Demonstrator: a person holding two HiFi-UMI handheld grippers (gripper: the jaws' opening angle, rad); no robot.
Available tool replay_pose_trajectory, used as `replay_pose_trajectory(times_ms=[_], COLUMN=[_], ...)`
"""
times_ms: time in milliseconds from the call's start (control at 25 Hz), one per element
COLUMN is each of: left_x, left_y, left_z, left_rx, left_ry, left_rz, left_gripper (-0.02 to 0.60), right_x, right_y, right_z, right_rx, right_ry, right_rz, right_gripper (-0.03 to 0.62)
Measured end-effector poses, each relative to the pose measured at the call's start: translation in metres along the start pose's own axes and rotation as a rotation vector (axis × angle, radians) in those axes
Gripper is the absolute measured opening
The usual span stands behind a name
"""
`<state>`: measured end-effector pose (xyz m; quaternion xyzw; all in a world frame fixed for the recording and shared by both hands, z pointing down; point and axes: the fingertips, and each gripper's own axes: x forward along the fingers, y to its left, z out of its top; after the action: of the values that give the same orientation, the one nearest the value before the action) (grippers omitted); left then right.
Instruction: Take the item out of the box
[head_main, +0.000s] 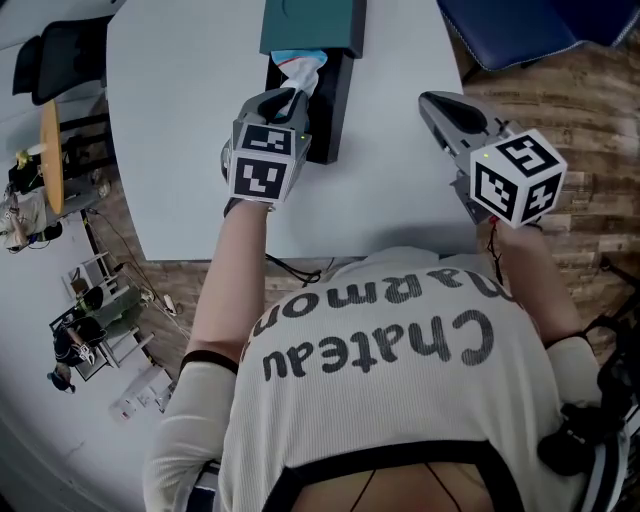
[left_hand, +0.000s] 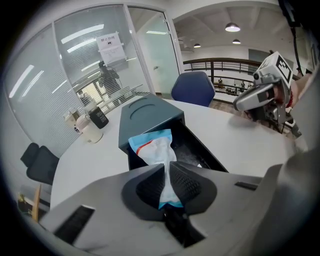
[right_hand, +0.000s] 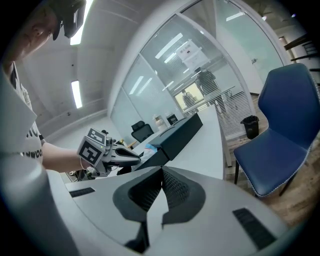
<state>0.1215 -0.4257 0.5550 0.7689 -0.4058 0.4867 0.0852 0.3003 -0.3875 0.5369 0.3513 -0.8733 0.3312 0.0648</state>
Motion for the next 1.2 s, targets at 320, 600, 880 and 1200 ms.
replay_pose_trajectory(times_ms=[320, 600, 880, 1200], left_x=[-0.011, -0.054, -0.104, -0.167], left_y=[-0.004, 0.004, -0.001, -0.02], left_z=[0.004, 0.018, 0.024, 0.012], left_rx=[-0.061, -0.12, -0.148, -0.172], left_ry=[-0.082, -0.245, -0.406, -0.544], left_rz=[-0.008, 0.001, -0.048, -0.082], left_gripper=[0.02, 0.015, 0.015, 0.015], right_x=[0.005, -0.006, -0.021, -0.033], right_y=[0.015, 0.043, 0.089, 0.157], right_z=[-0.009, -0.003, 0.017, 0.024], right_rx=[-0.03, -0.095, -0.162, -0.225], right_ry=[0.038, 0.012, -0.055, -0.09], right_rz=[-0.006, -0.051, -0.101, -0.095], right_gripper=[0.0, 0.0, 0.0, 0.0])
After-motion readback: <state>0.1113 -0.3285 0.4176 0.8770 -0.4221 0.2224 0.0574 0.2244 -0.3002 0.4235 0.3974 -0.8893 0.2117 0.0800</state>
